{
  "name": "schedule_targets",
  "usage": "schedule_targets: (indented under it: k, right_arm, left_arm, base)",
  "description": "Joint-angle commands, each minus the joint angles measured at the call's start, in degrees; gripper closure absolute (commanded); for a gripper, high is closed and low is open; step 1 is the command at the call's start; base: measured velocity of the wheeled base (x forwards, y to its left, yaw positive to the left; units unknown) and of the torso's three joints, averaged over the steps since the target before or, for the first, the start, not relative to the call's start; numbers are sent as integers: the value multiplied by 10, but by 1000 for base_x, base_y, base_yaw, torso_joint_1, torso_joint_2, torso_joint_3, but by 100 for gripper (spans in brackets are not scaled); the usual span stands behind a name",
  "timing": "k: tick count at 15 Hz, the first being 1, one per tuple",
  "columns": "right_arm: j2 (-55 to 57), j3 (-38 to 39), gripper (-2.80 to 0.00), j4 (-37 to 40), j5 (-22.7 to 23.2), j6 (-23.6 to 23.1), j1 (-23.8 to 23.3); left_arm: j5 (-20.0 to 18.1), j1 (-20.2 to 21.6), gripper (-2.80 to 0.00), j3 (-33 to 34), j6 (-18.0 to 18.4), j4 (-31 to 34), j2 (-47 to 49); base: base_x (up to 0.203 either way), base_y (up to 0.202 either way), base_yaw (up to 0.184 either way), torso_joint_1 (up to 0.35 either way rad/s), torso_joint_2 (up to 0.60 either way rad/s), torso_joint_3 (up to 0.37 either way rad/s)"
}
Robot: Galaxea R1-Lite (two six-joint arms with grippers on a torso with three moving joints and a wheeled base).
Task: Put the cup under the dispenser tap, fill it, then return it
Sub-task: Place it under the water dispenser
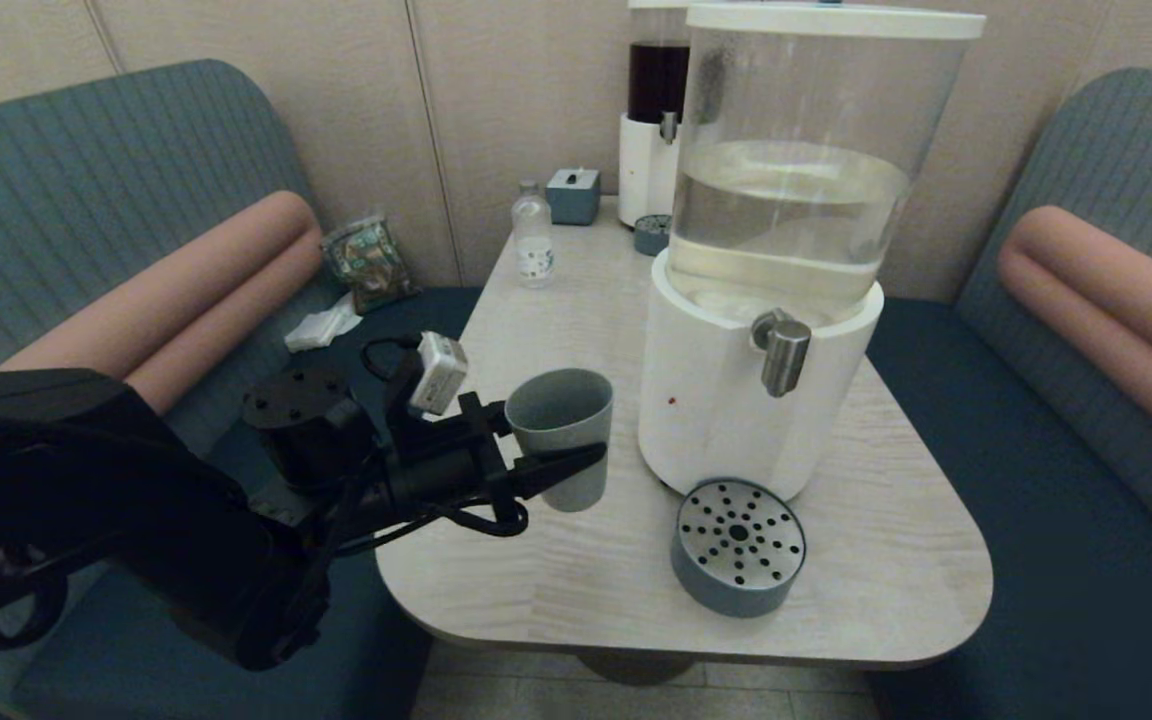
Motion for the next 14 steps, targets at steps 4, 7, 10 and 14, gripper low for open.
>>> schedule_targets:
  k: [4,7,10,14]
  right_arm:
    - [-1,0,0,0,0,1,0]
    - [-1,0,0,0,0,2,0]
    - [-1,0,0,0,0,2,0]
    - [-1,0,0,0,0,2,0]
  left_arm:
    - [24,-79,0,-20,-8,-5,12]
    - [37,-107,0,-79,-17,-5,62]
    - [45,-119,0,-137,-29,-5,118]
    - [50,-129,0,-182,-32,-5,168]
  base:
    - [0,0,0,0,0,0]
    - [0,0,0,0,0,0]
    - [0,0,0,0,0,0]
    - [0,0,0,0,0,0]
